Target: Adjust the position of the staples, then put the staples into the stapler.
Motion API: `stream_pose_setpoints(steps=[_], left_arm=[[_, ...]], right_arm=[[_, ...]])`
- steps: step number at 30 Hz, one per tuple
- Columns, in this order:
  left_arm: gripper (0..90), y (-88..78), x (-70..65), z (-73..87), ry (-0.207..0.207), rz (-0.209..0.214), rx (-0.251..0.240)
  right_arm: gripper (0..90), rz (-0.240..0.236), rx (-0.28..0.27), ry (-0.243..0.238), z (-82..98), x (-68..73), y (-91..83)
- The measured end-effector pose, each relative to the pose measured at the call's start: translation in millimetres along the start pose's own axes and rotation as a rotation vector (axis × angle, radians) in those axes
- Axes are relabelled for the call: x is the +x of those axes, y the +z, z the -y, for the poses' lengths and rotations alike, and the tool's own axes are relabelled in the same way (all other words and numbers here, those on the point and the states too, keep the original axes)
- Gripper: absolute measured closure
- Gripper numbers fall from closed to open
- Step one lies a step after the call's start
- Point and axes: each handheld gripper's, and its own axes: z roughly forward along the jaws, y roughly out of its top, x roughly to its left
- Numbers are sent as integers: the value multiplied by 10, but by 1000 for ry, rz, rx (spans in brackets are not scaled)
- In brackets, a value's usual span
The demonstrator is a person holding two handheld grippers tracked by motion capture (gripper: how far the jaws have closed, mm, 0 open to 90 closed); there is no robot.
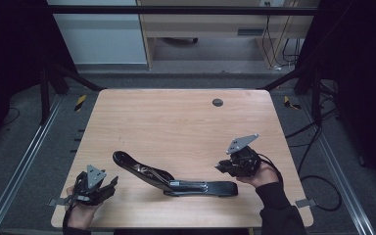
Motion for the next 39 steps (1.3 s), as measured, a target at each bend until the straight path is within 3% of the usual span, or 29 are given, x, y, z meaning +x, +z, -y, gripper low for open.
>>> stream_pose_setpoints(steps=[15,39], left_arm=[[467,-7,10,6,-2,8,-2],[466,15,1,6,1,12,4]], right_arm=[[780,-40,7,-63,-121,14,50],[779,-88,43,-137,-295,55,-13]])
